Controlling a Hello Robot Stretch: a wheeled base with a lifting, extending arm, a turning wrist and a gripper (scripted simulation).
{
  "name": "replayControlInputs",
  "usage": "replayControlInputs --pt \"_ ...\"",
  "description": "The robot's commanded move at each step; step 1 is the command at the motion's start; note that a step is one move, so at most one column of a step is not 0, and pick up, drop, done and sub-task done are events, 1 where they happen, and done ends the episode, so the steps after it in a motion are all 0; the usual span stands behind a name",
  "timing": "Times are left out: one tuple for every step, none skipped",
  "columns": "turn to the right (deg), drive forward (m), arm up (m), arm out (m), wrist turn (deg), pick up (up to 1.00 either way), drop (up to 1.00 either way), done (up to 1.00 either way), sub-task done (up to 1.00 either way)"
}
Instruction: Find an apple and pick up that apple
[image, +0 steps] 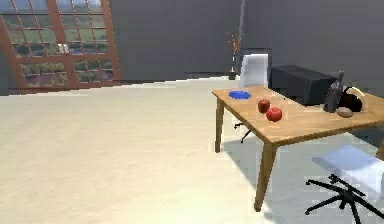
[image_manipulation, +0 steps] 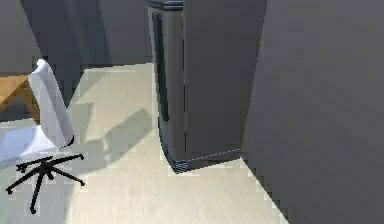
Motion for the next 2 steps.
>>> replayControlInputs --pt "9.0 0.0 0.0 0.0 0.0 0.0 0.0 0.0 0.0" --pt "0.0 0.65 0.0 0.0 0.0 0.0 0.0 0.0 0.0"
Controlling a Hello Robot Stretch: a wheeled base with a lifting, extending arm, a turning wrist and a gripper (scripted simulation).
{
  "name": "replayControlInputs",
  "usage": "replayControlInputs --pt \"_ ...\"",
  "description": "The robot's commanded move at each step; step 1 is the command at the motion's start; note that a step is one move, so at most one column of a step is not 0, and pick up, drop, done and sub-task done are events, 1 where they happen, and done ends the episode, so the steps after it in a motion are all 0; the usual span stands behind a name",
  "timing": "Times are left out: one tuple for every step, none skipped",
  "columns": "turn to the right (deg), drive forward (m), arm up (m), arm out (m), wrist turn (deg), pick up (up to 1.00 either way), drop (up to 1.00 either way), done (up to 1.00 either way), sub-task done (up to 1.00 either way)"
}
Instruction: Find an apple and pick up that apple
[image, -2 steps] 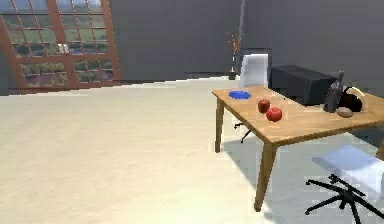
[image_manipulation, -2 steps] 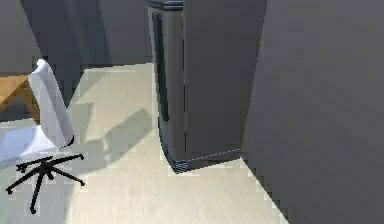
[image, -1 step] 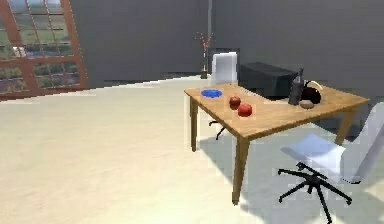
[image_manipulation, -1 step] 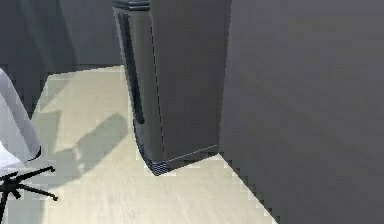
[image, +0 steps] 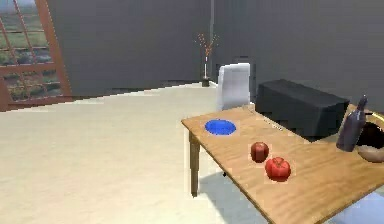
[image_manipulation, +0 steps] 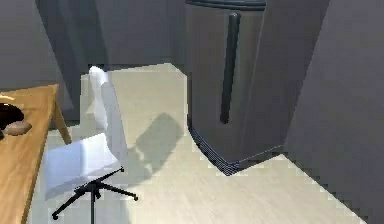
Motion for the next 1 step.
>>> replayControlInputs --pt "-45.0 0.0 0.0 0.0 0.0 0.0 0.0 0.0 0.0"
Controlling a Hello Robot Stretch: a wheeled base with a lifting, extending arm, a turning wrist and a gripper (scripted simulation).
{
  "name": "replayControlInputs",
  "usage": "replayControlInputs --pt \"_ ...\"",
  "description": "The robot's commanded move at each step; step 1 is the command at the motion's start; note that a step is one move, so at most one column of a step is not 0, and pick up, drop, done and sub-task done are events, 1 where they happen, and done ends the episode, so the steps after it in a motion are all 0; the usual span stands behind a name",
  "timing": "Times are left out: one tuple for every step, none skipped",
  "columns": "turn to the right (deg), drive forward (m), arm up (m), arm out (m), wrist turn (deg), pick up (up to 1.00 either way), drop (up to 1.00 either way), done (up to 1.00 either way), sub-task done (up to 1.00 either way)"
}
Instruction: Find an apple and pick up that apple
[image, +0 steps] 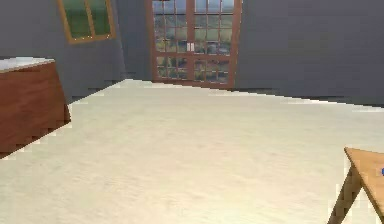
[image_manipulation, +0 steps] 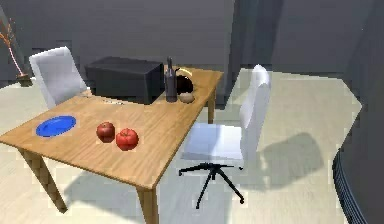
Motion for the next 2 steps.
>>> replayControlInputs --pt "-21.0 0.0 0.0 0.0 0.0 0.0 0.0 0.0 0.0" --pt "45.0 0.0 0.0 0.0 0.0 0.0 0.0 0.0 0.0"
